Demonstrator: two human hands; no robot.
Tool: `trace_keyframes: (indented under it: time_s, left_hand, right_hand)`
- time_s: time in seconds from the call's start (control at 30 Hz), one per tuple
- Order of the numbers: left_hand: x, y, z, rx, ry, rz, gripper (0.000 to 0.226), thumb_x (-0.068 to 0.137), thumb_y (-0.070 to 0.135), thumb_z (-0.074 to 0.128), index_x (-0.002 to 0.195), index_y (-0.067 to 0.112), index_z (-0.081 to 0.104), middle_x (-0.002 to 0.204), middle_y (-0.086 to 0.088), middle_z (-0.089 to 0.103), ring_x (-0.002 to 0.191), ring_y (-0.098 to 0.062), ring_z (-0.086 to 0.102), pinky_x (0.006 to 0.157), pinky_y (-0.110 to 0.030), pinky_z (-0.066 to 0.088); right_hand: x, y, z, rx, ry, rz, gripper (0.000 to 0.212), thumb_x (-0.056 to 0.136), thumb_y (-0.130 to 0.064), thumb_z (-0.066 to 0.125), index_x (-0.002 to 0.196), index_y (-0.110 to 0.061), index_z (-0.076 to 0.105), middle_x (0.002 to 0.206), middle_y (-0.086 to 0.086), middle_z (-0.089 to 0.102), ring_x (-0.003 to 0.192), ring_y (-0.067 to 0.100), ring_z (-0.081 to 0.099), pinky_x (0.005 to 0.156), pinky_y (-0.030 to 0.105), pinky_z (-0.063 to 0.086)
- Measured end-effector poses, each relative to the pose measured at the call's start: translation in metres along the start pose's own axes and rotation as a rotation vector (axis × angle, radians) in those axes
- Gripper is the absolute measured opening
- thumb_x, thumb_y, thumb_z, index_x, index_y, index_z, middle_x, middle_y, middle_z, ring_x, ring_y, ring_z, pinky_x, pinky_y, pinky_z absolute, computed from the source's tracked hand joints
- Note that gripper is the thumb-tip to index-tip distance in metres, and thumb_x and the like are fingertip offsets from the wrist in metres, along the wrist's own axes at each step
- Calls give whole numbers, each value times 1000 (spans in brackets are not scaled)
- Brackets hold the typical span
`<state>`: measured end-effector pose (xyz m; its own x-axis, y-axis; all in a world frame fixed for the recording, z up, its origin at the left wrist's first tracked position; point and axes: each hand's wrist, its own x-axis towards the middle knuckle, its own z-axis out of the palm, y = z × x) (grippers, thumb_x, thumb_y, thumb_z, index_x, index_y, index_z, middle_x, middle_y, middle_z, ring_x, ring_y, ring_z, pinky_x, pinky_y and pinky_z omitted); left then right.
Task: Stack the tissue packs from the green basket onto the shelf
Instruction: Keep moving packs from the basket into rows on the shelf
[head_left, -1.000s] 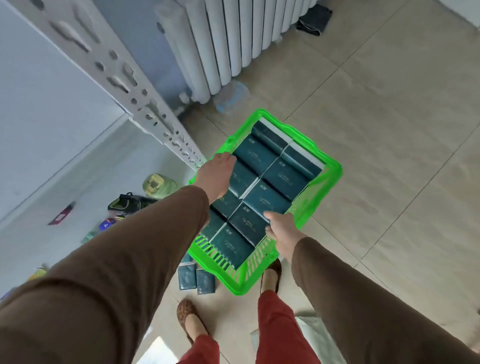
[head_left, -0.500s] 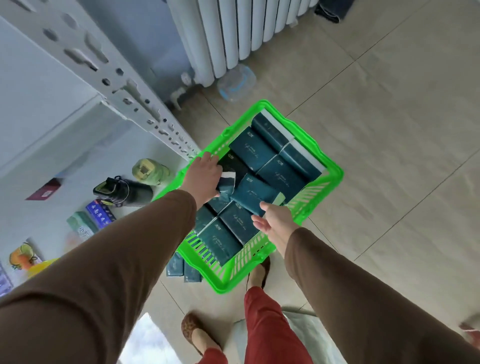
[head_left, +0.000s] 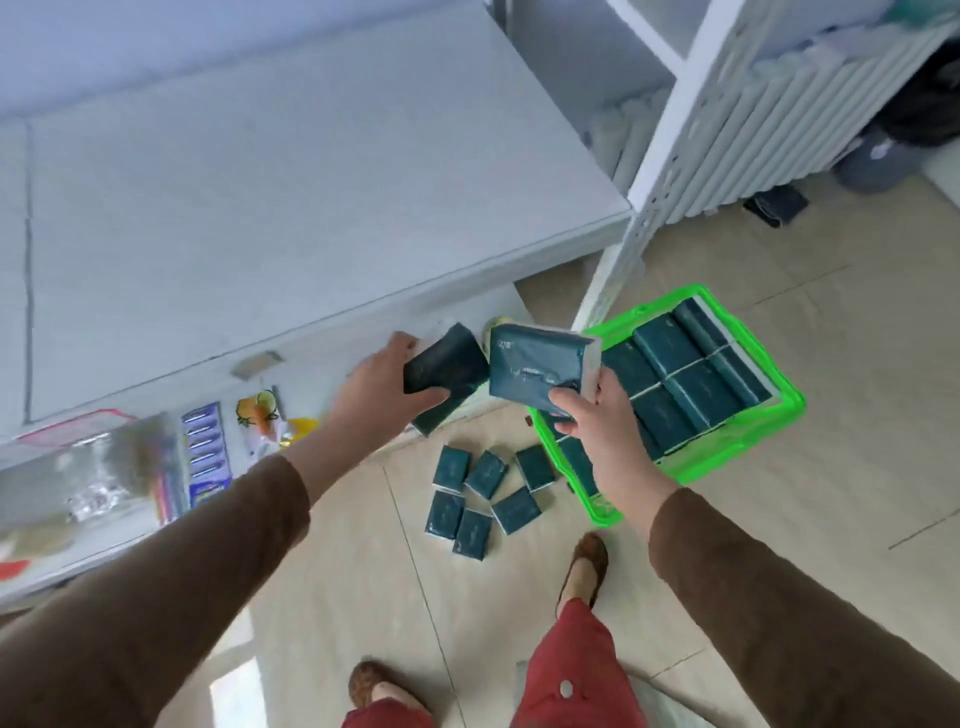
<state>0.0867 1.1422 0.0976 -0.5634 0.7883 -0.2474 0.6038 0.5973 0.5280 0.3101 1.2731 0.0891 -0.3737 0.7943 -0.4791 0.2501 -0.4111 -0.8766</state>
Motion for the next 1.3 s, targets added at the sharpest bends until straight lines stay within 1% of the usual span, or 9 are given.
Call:
trace_keyframes:
  time_s: [0.17, 0.33, 0.47, 0.63, 0.83, 1.0, 1.1, 1.2, 1.3]
  left_hand:
    - [-83, -106, -135, -51, 188, -48, 41, 76, 44, 75, 101, 25, 47, 83, 8, 56, 73, -12, 52, 55, -28, 33]
    - [-121, -208, -253, -24, 375, -91, 40, 76, 38, 76, 108, 20, 58, 104, 1, 48, 90, -18, 50, 72, -28, 36]
    - [-121, -285, -325, 35, 432, -147, 44, 77, 34, 76, 115, 20, 59, 103, 1, 48, 91, -19, 50, 74, -29, 37]
    - [-76, -365, -398, 246, 490, -163, 45, 76, 36, 77, 115, 21, 62, 95, 1, 56, 100, -25, 46, 76, -39, 42]
    - [22, -464, -480, 386, 488, -182, 47, 77, 31, 79, 119, 20, 61, 106, -2, 59, 112, -27, 42, 86, -40, 43]
    - [84, -533, -531, 521, 462, -218, 43, 79, 24, 77, 117, 15, 60, 112, -8, 56, 112, -30, 44, 88, -42, 42]
    - [107, -560, -550, 536, 497, -224, 45, 78, 18, 78, 118, 15, 59, 115, -5, 48, 112, -28, 41, 85, -47, 50]
    - [127, -581, -563, 598, 485, -244, 45, 79, 15, 78, 119, 11, 58, 116, -8, 44, 111, -29, 39, 79, -47, 53]
    - [142, -594, -571, 650, 475, -271, 43, 79, 12, 77, 116, 7, 56, 118, -11, 46, 110, -32, 41, 72, -46, 53]
  right_hand:
    - [-66, -37, 143, -17, -186, -133, 43, 86, -21, 75, 119, -3, 54, 104, 9, 65, 95, 16, 64, 76, 34, 53]
    - [-90, -75, 279, -140, -339, -275, 61, 84, -33, 77, 111, 11, 44, 114, 36, 52, 90, 41, 58, 82, 38, 42]
    - [-88, -98, 377, -182, -397, -351, 58, 81, -25, 79, 110, 14, 47, 113, 38, 53, 84, 24, 54, 81, 39, 44]
    - [-59, -112, 482, -208, -425, -420, 37, 79, -25, 79, 105, -7, 59, 103, 13, 69, 85, 14, 64, 77, 34, 51]
    - [10, -135, 612, -275, -465, -486, 33, 79, -26, 80, 83, -30, 48, 75, -25, 58, 68, -3, 57, 62, 14, 44]
    - [52, -159, 712, -360, -481, -542, 46, 76, -18, 80, 71, -24, 35, 97, 21, 63, 91, 27, 66, 70, 46, 52]
    - [72, -169, 761, -400, -504, -560, 42, 76, -19, 80, 76, -12, 38, 100, 26, 61, 90, 34, 64, 78, 54, 52]
    - [90, -171, 801, -456, -510, -588, 41, 78, -22, 79, 79, -14, 38, 100, 22, 64, 95, 35, 63, 77, 54, 52]
    - [106, -170, 833, -509, -509, -622, 39, 81, -23, 78, 82, -13, 41, 98, 18, 64, 95, 30, 62, 68, 36, 48]
